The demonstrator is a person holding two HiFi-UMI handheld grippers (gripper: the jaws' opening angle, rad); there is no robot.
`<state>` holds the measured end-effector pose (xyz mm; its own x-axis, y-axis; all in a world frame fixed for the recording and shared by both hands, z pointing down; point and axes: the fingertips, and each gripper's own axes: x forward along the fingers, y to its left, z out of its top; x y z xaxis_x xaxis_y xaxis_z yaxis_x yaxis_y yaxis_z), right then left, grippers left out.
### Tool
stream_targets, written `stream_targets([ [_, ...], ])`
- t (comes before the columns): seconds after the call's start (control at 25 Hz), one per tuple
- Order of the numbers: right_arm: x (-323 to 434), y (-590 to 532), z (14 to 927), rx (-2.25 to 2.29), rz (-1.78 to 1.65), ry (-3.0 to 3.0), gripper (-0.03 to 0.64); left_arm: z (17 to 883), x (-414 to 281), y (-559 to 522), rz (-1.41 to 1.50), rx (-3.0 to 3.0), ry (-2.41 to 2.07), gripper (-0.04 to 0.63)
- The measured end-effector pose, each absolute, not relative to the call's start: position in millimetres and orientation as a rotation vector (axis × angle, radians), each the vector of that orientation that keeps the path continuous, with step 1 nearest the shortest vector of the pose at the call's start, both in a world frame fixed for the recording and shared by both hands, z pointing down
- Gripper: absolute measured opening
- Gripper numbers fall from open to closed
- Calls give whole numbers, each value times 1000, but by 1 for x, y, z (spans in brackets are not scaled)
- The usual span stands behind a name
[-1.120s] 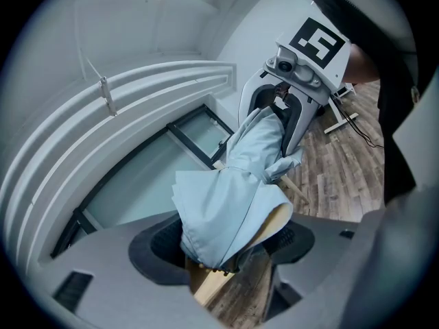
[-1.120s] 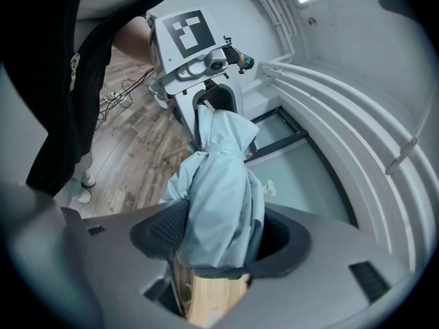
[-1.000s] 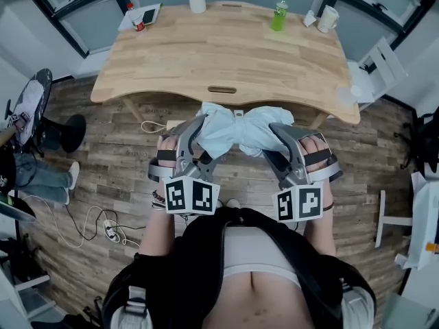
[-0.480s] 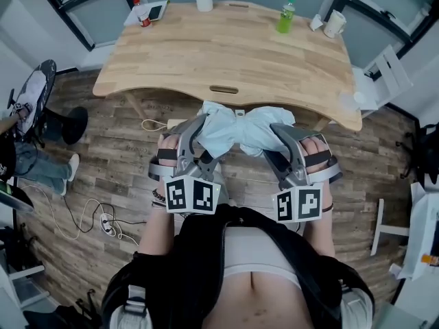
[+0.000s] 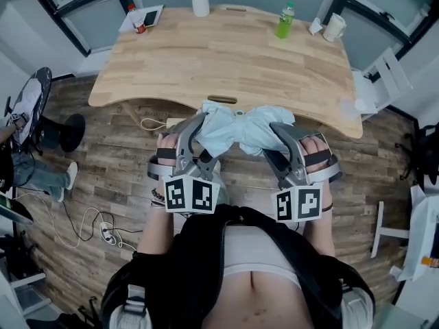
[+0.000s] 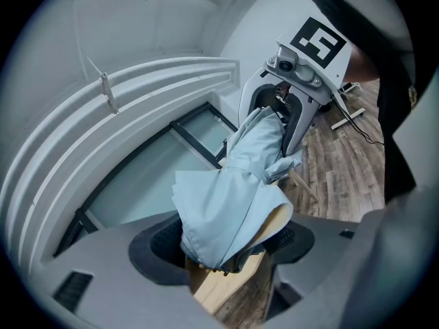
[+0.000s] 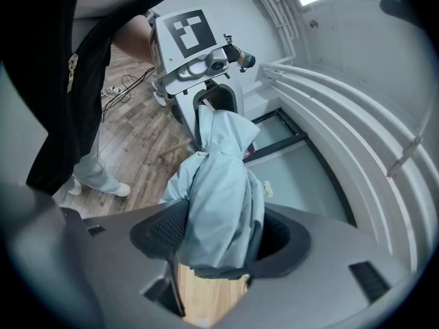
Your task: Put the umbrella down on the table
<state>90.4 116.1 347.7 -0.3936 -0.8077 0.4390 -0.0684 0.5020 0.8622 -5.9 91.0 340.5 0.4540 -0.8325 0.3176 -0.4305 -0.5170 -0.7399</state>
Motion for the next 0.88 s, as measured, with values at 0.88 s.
stream_targets([
  [0.88, 73, -62, 347, 786, -920, -1754, 293, 341, -20, -96, -873, -2177, 945, 305],
])
